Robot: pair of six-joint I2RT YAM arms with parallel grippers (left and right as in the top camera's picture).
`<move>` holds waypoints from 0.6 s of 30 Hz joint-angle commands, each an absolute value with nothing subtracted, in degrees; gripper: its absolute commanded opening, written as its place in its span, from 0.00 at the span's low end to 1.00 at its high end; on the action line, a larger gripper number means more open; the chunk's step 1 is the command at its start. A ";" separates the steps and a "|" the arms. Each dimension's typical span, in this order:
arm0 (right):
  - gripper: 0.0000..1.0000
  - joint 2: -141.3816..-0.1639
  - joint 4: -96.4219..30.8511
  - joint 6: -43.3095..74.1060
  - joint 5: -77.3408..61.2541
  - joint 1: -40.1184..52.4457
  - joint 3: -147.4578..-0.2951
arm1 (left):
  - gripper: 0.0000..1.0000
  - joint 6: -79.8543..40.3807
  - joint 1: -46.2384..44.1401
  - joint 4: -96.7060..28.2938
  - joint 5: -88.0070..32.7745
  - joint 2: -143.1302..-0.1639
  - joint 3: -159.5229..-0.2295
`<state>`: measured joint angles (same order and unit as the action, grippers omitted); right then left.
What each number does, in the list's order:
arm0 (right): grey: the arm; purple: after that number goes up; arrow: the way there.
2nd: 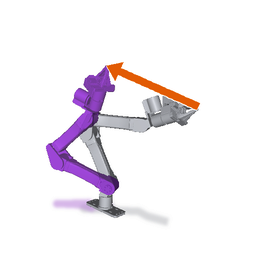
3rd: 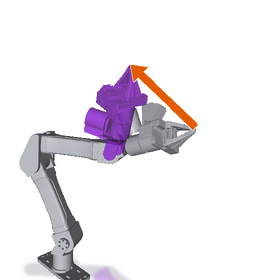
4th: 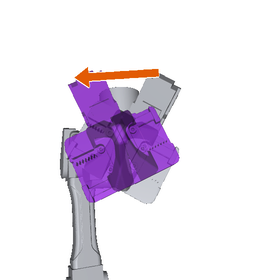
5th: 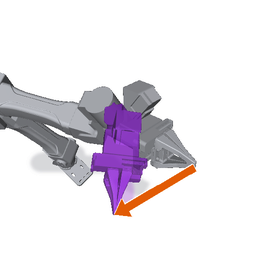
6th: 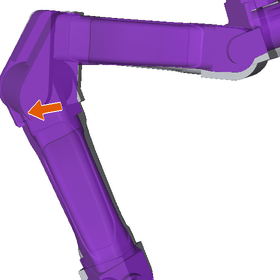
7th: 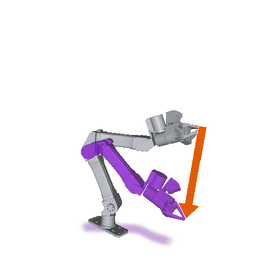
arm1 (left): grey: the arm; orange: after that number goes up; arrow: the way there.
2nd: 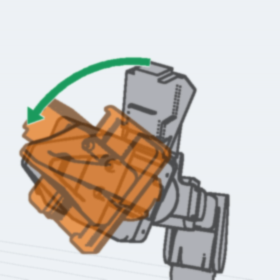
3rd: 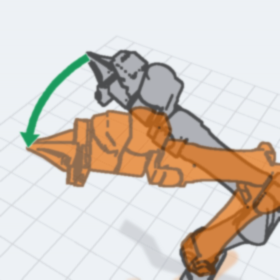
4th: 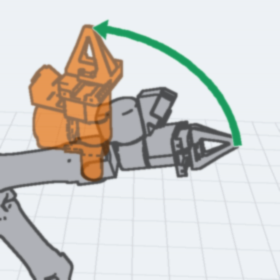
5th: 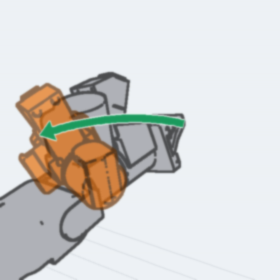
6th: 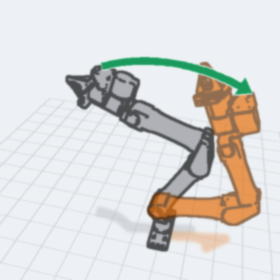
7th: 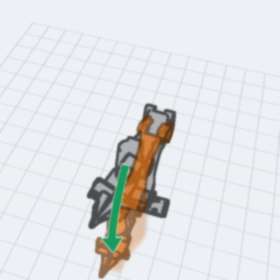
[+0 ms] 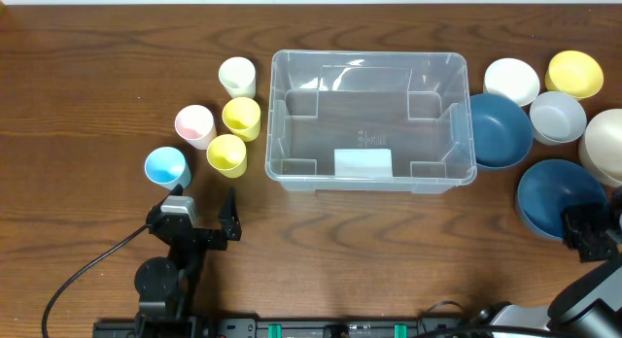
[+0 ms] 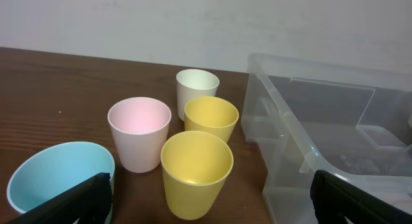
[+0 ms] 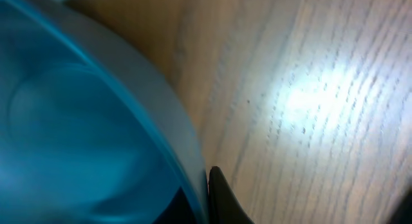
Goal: Pack container
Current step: 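Grip the teal bowl rim with the right gripper and lift it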
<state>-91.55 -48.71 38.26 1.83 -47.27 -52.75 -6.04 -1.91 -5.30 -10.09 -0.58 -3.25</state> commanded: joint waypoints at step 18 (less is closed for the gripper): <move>0.01 -65.34 -62.85 38.48 -8.36 -47.64 -72.84 | 0.98 -6.33 -1.56 -5.85 -9.58 -0.23 -1.48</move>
